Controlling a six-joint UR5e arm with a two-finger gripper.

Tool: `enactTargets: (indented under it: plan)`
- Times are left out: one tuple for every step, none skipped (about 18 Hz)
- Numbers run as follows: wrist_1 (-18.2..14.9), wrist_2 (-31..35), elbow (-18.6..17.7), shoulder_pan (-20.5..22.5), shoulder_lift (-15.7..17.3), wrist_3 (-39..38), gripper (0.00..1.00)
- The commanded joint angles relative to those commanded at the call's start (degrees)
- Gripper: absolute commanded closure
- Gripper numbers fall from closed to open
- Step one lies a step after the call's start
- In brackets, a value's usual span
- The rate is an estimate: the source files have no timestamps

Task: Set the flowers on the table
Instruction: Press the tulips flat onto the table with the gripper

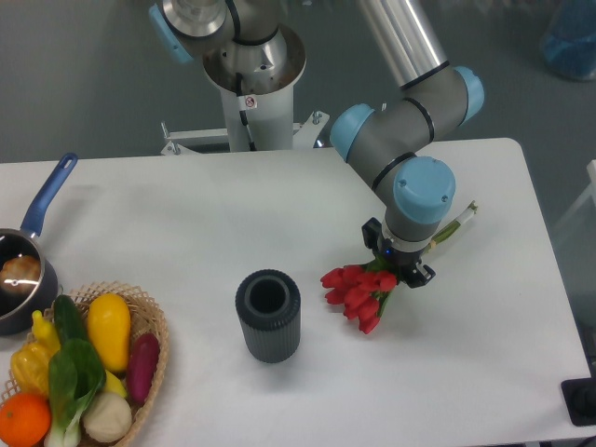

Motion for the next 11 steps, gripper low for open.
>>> enactTargets:
  plan:
    - [0.00, 0.00, -0.09, 0.00, 0.00, 0.00, 0.45]
    - [-0.09, 0.00, -0.09, 0.00, 0.00, 0.00, 0.45]
    - [-0.09, 0.00, -0.09, -0.09, 0.00, 0.00, 0.45]
    - [-0.09, 0.00, -0.17, -0.09, 0.00, 0.00, 0.44]
    - [-0.09, 0.00, -0.18, -0.09, 0.00, 0.00, 0.44]
    - [-0.09, 0.00, -0.18, -0.09, 0.00, 0.00, 0.43]
    - [-0.09, 0.00, -0.26, -0.09, 0.00, 0.00, 0.43]
    - [-0.09, 0.00, -0.44, -0.09, 0.00, 0.00, 0.43]
    - [-0.09, 0.00, -0.53, -0.09, 0.00, 0.00, 0.43]
    - [-0.09, 0.00, -0.53, -0.09, 0.00, 0.00, 0.41]
    - [-0.09, 0.00, -0.53, -0.09, 0.00, 0.00, 0.39]
